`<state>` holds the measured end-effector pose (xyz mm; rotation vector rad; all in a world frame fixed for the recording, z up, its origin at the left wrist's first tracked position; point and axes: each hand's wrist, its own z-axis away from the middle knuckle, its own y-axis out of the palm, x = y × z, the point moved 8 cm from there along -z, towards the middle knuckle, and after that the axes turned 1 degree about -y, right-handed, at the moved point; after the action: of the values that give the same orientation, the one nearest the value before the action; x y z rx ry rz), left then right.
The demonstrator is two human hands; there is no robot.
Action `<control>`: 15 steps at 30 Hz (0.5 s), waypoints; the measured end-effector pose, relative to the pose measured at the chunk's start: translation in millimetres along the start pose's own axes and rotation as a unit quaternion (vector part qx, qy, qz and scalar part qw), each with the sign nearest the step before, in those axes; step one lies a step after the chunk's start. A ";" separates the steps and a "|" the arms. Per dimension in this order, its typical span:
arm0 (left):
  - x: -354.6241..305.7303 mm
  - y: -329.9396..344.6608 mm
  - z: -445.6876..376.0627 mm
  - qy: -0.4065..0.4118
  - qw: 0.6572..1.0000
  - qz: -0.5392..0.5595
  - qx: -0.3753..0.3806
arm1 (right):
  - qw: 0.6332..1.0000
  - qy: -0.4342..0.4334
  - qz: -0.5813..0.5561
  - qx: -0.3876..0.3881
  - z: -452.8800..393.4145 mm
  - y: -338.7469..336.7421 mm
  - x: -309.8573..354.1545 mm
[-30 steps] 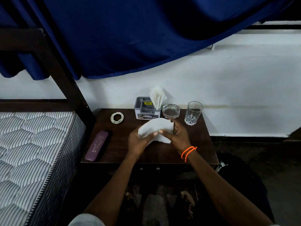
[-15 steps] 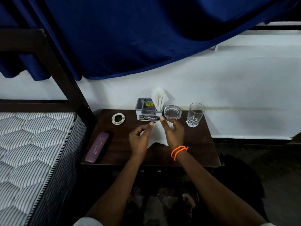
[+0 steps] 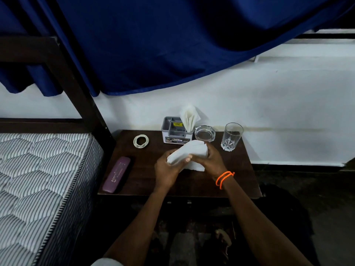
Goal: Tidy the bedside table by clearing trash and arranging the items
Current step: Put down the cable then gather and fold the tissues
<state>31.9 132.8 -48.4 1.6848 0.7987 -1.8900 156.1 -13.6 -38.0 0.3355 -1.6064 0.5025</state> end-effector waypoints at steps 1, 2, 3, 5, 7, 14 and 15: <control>0.7 -2.1 -0.2 0.000 1.000 -0.011 -0.004 | 1.000 0.010 -0.002 0.009 1.5 -1.5 -3.9; 3.3 -4.1 -1.5 -0.003 1.000 -0.025 -0.010 | 1.000 0.019 0.014 0.014 2.5 -1.9 -7.5; 7.1 -5.8 -3.4 -0.009 0.999 -0.042 -0.017 | 0.999 0.030 0.043 0.010 2.6 -2.9 -12.7; 13.6 -9.6 -4.9 -0.027 0.997 -0.068 -0.035 | 0.993 0.032 0.114 -0.025 0.5 -8.0 -21.4; 17.0 -10.0 -6.0 -0.037 0.995 -0.074 -0.048 | 0.988 0.018 0.142 -0.064 0.0 -11.9 -22.5; 4.0 -7.7 -5.9 -0.024 0.995 -0.085 -0.049 | 0.989 0.032 0.089 -0.112 11.6 -6.0 -9.2; 5.1 -8.0 -4.6 -0.026 0.994 -0.094 -0.050 | 0.989 0.046 0.084 -0.112 15.7 -4.2 -14.8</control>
<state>29.0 141.8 -52.9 1.5402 1.0455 -1.9726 146.2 -26.4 -52.9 0.0063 -1.5902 0.4533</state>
